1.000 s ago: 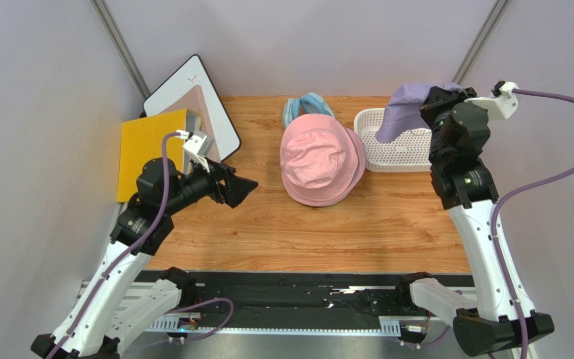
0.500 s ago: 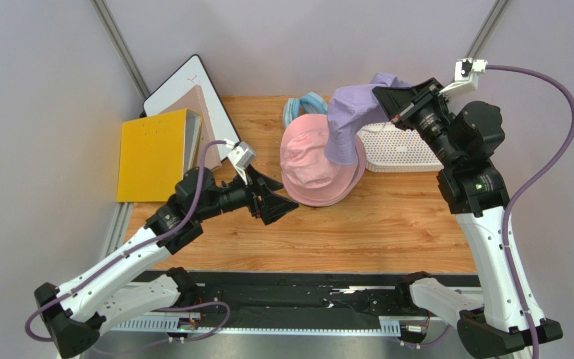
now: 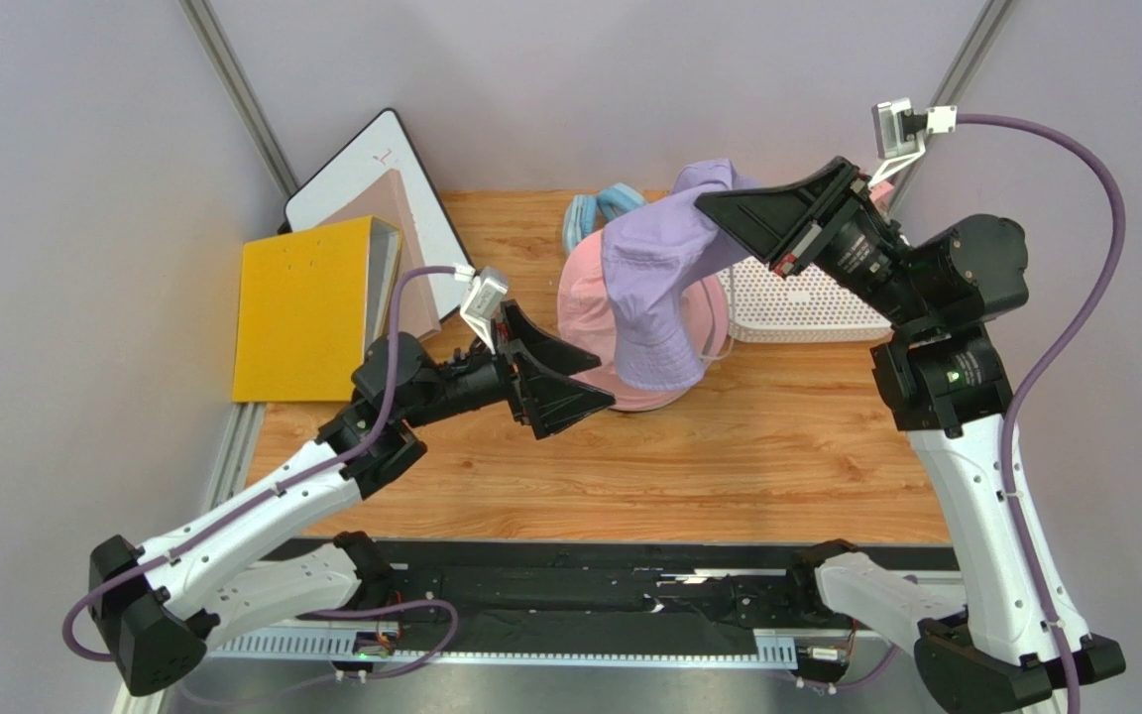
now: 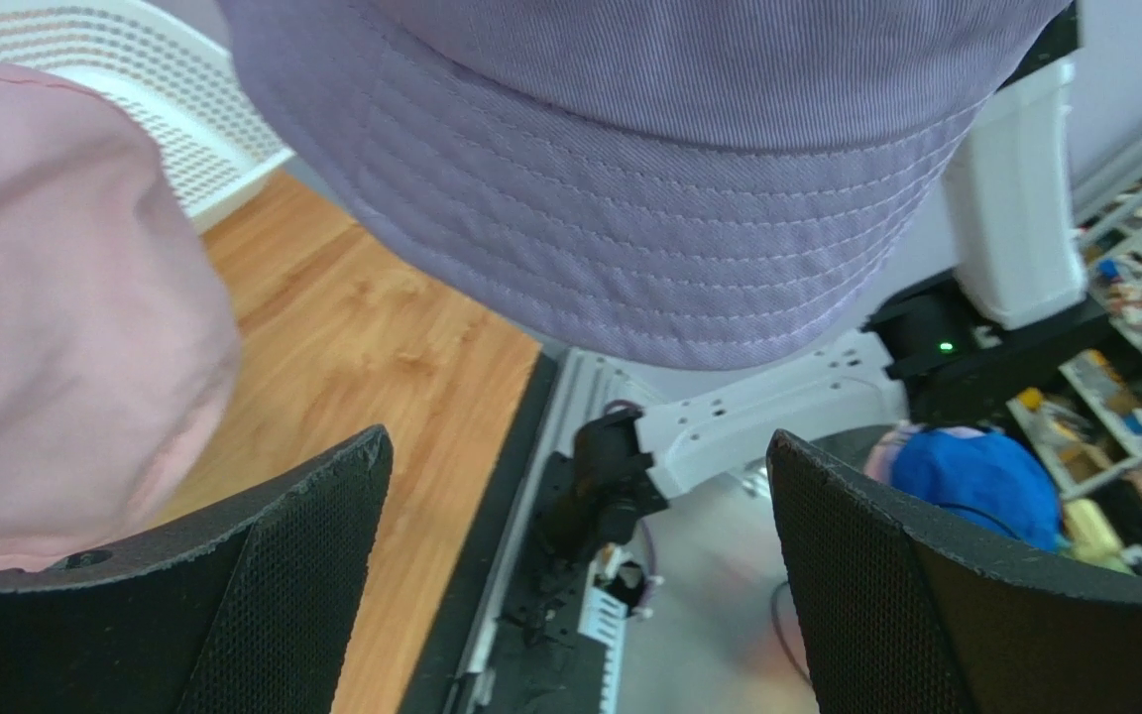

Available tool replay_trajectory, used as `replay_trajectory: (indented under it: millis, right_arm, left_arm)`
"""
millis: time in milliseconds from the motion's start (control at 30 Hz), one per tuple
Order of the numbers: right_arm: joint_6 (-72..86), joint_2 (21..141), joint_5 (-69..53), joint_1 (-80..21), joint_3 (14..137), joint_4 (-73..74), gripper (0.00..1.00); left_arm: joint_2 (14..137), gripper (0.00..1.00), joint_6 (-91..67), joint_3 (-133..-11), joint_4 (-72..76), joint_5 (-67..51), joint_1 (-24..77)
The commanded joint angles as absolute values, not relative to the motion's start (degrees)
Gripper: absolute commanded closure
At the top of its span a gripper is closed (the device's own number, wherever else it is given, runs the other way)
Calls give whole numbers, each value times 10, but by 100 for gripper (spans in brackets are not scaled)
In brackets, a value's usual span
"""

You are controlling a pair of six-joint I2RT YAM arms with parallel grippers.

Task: Stack the hats
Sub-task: Stack the hat on the hat.

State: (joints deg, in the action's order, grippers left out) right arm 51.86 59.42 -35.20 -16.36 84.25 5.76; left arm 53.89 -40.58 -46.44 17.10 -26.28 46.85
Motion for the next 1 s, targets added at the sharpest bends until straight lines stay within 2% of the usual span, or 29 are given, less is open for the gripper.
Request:
replay_trajectory:
  millis: [0, 467, 600, 967]
  right_arm:
    - [549, 578, -393, -174, 855, 5, 100]
    - [573, 563, -390, -185, 828, -47, 100]
    - [572, 561, -391, -186, 827, -47, 100]
    - [555, 519, -391, -186, 776, -17, 100]
  left_arm:
    - [548, 0, -500, -451, 305, -317, 469]
    - [646, 1, -694, -441, 536, -326, 504]
    - [668, 0, -700, -465, 550, -322, 530]
    - [595, 1, -661, -451, 521, -224, 530]
